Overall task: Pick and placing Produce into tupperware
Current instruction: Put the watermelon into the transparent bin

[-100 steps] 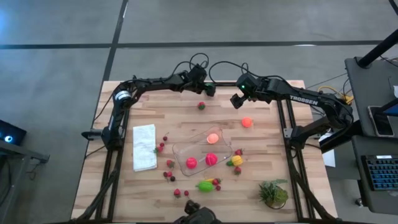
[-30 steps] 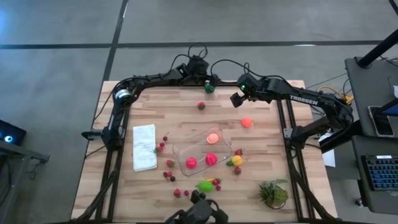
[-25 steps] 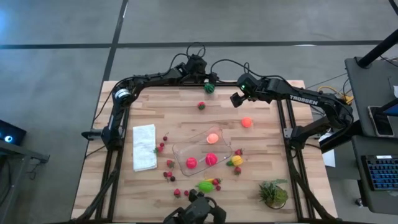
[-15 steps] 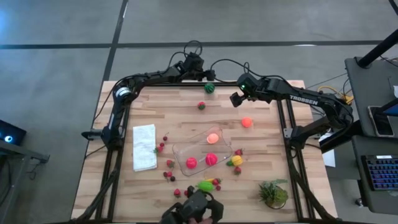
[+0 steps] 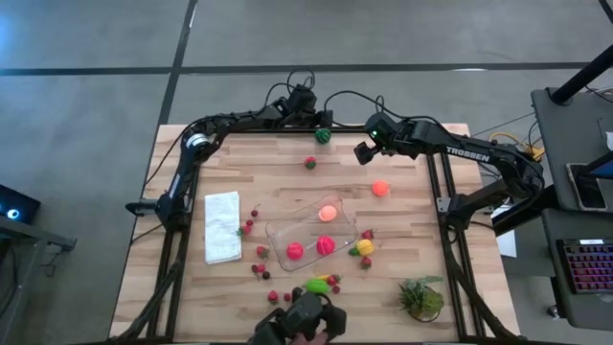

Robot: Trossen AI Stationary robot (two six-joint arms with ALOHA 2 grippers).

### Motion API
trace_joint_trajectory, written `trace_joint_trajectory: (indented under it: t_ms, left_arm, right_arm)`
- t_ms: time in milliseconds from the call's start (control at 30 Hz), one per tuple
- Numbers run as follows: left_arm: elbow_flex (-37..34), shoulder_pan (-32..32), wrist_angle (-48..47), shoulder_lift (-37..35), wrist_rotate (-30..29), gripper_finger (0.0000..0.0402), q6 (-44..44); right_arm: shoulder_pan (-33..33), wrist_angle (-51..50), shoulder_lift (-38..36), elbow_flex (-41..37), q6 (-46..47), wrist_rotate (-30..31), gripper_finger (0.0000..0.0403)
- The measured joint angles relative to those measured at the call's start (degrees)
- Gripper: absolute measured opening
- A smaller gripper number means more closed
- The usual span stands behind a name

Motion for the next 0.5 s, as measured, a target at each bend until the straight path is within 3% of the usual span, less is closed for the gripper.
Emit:
trace_joint_trajectory:
  t_ms: [500]
  left_arm:
    - [-0.5, 0.8, -2.3, 0.0, -0.8, 0.0123, 0.5]
  right_arm:
    - [0.0, 0.1, 0.0, 0.0, -0.1, 0.2, 0.0365]
